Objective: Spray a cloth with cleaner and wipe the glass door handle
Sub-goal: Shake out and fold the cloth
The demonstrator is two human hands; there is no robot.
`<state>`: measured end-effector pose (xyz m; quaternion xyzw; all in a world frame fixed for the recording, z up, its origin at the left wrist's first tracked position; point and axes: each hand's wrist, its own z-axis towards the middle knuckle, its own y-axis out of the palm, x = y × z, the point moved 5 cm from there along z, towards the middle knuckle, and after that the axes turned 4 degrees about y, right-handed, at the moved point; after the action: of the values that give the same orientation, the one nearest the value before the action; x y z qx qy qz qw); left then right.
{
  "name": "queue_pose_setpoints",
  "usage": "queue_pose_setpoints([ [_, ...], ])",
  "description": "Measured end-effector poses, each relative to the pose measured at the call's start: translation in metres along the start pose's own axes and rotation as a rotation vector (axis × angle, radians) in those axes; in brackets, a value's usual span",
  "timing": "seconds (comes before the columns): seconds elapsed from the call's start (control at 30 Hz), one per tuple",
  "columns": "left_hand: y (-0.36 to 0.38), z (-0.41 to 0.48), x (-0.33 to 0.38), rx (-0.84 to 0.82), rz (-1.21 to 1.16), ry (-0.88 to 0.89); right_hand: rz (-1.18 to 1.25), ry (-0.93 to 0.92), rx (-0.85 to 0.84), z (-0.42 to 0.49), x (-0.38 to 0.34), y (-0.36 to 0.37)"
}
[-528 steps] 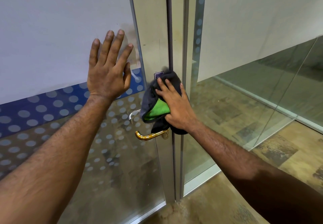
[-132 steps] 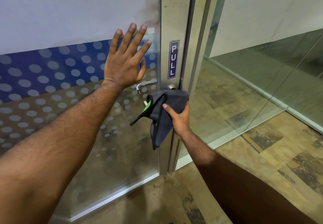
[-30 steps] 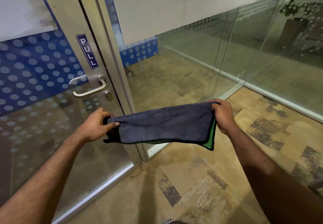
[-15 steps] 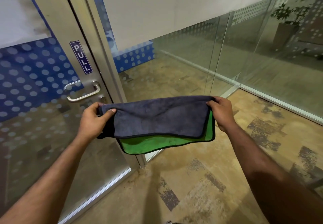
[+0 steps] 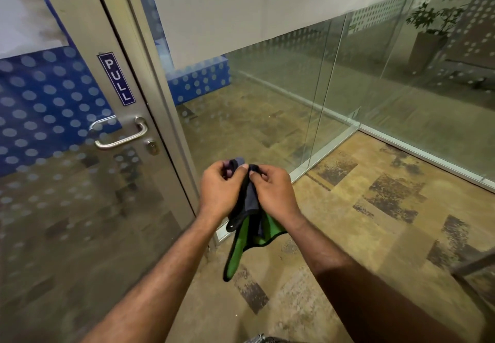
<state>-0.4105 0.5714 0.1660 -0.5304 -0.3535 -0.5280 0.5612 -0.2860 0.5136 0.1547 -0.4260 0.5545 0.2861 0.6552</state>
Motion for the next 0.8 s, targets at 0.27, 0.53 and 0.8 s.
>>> queue_pose_setpoints([
  [0.27,-0.005,-0.034,0.024,-0.026,0.238,0.267,-0.135,-0.099,0.132,-0.021,-0.021,-0.016],
  [0.53,-0.002,-0.06,0.032,-0.466,-0.242,0.162,-0.06,-0.05,-0.002,-0.052,-0.028,-0.033],
  [0.8,-0.068,-0.063,-0.025,-0.099,-0.139,0.076,-0.04,-0.104,-0.064,-0.081,-0.058,-0.065],
])
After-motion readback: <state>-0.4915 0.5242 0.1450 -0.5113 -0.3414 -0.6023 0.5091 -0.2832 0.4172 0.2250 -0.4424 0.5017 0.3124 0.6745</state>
